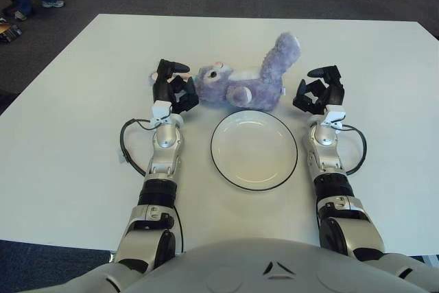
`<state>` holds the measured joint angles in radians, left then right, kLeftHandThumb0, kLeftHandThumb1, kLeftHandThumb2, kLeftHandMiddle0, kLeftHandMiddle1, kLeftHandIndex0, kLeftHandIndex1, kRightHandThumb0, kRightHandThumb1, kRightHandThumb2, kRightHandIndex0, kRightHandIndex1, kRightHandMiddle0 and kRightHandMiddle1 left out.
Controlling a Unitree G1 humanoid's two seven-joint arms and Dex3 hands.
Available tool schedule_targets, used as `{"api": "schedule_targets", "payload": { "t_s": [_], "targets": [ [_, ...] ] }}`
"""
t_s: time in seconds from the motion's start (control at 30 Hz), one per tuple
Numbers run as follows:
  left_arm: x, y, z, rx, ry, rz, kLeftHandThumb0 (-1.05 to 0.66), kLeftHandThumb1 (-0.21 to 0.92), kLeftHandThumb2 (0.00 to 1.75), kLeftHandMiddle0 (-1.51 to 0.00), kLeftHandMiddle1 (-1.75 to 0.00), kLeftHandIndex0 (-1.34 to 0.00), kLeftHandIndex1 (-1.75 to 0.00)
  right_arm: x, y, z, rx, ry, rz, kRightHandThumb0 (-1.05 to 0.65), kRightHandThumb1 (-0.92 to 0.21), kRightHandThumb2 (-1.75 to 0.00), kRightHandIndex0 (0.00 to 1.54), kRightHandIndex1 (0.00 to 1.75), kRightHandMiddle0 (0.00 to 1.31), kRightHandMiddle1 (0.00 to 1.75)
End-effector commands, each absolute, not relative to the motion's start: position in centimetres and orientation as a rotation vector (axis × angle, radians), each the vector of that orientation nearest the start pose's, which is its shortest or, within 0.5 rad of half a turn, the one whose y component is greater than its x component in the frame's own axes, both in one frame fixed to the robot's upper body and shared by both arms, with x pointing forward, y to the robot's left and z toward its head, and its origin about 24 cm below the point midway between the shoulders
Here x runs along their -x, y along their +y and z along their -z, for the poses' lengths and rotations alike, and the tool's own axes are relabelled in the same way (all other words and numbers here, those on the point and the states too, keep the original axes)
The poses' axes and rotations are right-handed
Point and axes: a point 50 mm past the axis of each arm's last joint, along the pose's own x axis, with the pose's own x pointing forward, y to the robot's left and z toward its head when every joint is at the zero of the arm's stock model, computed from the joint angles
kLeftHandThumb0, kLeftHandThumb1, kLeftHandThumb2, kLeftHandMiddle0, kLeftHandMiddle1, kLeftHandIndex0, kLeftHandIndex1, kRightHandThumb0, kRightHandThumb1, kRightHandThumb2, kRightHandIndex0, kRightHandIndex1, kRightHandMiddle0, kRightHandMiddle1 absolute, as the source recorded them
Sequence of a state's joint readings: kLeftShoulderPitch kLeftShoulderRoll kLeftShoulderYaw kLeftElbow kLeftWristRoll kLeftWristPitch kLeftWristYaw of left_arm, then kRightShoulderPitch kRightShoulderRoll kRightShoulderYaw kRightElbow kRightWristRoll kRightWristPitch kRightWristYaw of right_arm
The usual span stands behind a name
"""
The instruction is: Put the doll into the plate.
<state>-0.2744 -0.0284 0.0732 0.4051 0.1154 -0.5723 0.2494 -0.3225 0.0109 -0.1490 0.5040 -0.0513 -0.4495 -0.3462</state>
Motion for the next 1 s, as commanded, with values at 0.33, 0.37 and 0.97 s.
{"api": "schedule_targets", "payload": {
  "t_s": [0.33, 0.37, 0.97],
  "targets": [
    [-28.5, 15.1, -6.2, -0.28, -0.589, -0.21, -0.09, 0.9, 0.54, -0.23, -1.5, -0.16, -1.73, -29.7, -17.7, -4.3, -0.01, -0.213, 0.398, -0.02, -0.28, -1.32, 0.73, 1.64, 0.41, 1.68],
    [-28.5, 15.1, -6.2, -0.304, -0.6, -0.212, -0.18, 0.91, 0.53, -0.19, -1.34, -0.17, -1.74, -29.7, -17.7, -4.3, -0.01, -0.213, 0.4, -0.02, -0.28, -1.31, 0.73, 1.63, 0.41, 1.68],
    [-28.4, 16.1, -6.2, -0.538, -0.595, -0.219, -0.52, 0.38, 0.85, -0.12, -0.41, 0.0, -0.64, -29.8, -17.6, -4.3, -0.008, -0.209, 0.403, -0.01, -0.3, -1.27, 0.74, 1.59, 0.4, 1.68]
  ]
}}
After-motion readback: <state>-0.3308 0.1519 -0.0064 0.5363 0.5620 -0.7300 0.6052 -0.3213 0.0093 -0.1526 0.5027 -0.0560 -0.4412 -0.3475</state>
